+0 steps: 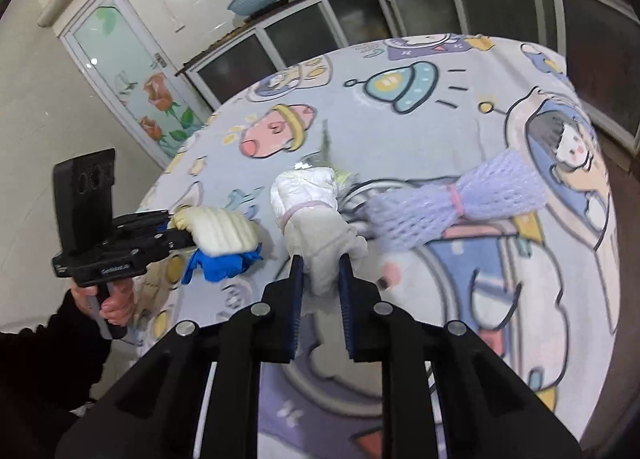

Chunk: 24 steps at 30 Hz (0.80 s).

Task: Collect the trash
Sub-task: 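Grasp the yellow cloth with the left tool while the right tool grasps the white tissue, then carry the yellow cloth and white tissue over the bin and open both tools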

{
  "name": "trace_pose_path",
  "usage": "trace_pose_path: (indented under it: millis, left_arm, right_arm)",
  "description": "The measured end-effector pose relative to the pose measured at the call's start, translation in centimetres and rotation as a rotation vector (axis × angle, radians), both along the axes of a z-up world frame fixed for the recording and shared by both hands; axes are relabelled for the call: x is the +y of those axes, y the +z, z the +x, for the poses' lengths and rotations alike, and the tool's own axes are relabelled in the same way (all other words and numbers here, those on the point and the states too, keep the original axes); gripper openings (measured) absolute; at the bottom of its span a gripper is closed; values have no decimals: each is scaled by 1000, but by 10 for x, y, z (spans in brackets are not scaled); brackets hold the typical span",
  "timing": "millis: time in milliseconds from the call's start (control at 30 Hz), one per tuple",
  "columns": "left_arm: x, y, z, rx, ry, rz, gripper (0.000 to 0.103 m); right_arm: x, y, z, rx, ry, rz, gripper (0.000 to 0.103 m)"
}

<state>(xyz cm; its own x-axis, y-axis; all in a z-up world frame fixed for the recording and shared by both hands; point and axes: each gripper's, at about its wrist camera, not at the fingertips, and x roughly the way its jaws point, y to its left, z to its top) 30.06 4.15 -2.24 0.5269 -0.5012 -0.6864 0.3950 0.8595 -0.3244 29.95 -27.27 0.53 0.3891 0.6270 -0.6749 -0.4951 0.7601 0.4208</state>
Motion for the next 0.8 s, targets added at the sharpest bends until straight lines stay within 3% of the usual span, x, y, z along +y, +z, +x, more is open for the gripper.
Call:
trace_pose_path:
  millis: [200, 333, 433, 500, 567, 800]
  left_arm:
    - [3, -7, -32, 12, -23, 94, 24]
    - [0, -9, -35, 23, -53, 145, 35]
    - [-7, -9, -33, 20, -74, 188, 35]
    - [-8, -9, -27, 32, -67, 181, 33]
    - [-5, -6, -25, 35, -58, 146, 23]
    - [5, 31, -36, -43, 2, 101, 15]
  right_arm:
    - [4, -4, -29, 2, 19, -21, 17]
    - [3, -8, -39, 13, 13, -20, 17]
    - [1, -8, -45, 9, 7, -24, 17]
    - [-2, -6, -49, 6, 0, -19, 17]
    - [-6, -3, -52, -2, -3, -16, 17]
    - [-27, 16, -69, -46, -32, 11, 17]
